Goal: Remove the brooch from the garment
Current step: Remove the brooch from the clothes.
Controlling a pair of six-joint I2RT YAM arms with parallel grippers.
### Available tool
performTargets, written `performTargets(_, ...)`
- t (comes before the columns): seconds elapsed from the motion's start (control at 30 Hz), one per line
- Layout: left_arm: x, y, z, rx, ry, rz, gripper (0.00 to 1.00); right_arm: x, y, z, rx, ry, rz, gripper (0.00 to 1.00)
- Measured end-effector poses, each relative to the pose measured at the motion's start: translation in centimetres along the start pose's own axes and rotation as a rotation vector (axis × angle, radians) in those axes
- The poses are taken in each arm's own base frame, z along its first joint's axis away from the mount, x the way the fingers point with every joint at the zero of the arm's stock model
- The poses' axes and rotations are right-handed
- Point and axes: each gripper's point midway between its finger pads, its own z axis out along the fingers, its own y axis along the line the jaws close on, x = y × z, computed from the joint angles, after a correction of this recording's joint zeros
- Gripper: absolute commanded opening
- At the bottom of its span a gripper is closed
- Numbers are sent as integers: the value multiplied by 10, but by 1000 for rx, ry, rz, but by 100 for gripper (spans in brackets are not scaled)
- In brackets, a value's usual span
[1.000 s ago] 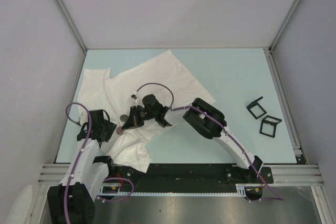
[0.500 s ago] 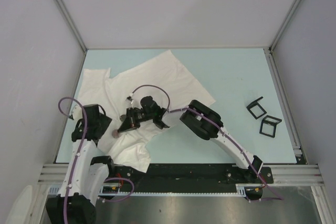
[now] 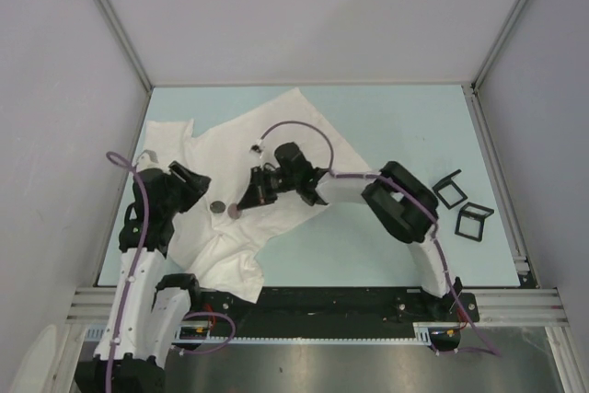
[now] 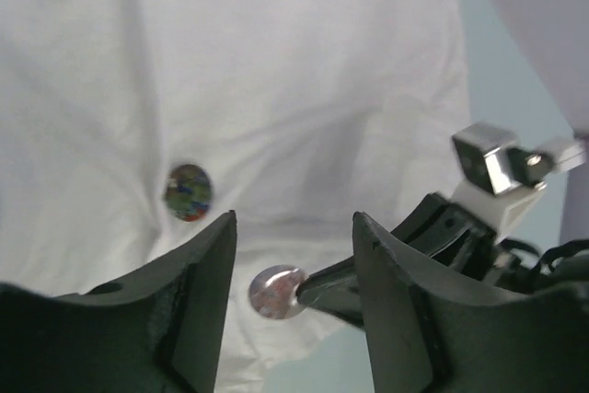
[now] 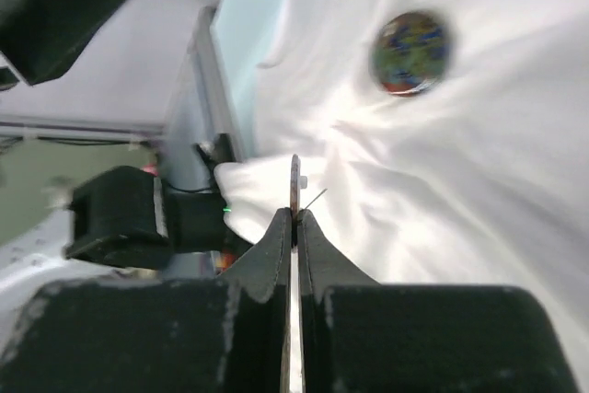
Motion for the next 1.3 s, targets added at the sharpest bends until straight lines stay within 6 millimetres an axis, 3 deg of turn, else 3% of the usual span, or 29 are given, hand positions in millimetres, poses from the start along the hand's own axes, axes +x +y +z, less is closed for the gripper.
performTargets(0.13, 37, -47, 6, 186, 182, 69, 65, -32, 4, -70, 152, -96, -152, 0)
performTargets(0.23, 67, -71, 3, 290, 310, 105, 67, -44, 9, -117, 245, -169, -249, 0)
performTargets(0.37, 73, -96, -9, 415, 358, 88, 68, -34, -9, -167, 449, -212, -376, 0)
performTargets(0.5, 81, -114, -14, 511, 436, 48, 68, -7, -24, -195, 645, -202, -536, 0)
performTargets(0.73, 114, -121, -11, 569, 660, -84, 69, -9, -11, -216, 842, -276, -795, 0)
performTargets(0.87, 135, -119, -15, 567, 796, -178, 69, -6, 2, -210, 910, -300, -947, 0)
performTargets(1.0, 143, -122, -24, 568, 865, -233, 72, -8, 15, -200, 927, -320, -1056, 0)
performTargets(1.3, 150, -121, -27, 512, 924, -396, 71, -18, 22, -196, 927, -350, -1121, 0)
